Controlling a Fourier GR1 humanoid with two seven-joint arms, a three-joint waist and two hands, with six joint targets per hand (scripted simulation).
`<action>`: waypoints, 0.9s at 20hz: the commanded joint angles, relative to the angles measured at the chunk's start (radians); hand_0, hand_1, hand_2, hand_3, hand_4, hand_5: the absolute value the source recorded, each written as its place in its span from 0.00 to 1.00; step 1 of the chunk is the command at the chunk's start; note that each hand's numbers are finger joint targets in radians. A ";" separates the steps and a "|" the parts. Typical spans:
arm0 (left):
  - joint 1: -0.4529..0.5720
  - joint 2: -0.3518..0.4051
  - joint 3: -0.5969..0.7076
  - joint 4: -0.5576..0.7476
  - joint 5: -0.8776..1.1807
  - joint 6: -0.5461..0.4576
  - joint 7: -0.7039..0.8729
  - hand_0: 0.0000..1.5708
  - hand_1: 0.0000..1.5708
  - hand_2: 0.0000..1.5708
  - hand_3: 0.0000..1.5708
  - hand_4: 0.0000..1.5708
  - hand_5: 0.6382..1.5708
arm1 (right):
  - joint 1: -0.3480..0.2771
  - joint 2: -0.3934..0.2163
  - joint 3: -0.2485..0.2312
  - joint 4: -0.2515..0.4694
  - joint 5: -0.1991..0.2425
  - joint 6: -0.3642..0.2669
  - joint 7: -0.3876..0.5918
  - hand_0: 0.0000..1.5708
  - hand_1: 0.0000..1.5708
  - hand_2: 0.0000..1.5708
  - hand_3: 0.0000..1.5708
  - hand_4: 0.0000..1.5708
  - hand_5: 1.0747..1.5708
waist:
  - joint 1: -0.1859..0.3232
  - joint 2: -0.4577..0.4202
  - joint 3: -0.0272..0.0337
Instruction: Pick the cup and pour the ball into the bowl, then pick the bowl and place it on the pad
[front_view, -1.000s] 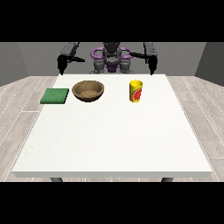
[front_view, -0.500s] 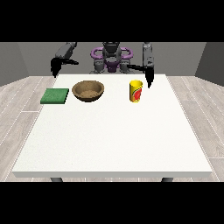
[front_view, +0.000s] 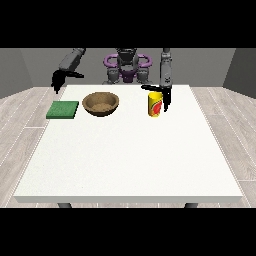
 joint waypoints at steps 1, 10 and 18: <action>-0.053 0.032 0.051 0.123 0.026 -0.008 -0.053 0.00 0.00 0.00 0.00 0.00 0.63 | -0.005 -0.047 -0.025 0.009 -0.032 0.048 0.018 0.00 0.00 0.00 0.00 0.00 0.97 | -0.029 0.008 -0.0003; -0.122 0.066 0.020 0.192 -0.178 0.352 -0.079 0.84 0.84 1.00 1.00 0.53 0.94 | -0.093 -0.071 -0.034 0.014 -0.057 0.087 -0.020 0.00 0.00 0.00 0.00 0.00 0.97 | -0.114 0.117 0.0000; -0.146 0.047 -0.076 0.186 -0.298 0.456 0.061 0.86 0.86 1.00 1.00 0.60 0.95 | -0.081 -0.194 -0.130 0.212 -0.093 0.162 -0.020 0.00 0.00 0.00 0.00 0.00 0.97 | -0.053 -0.019 0.0017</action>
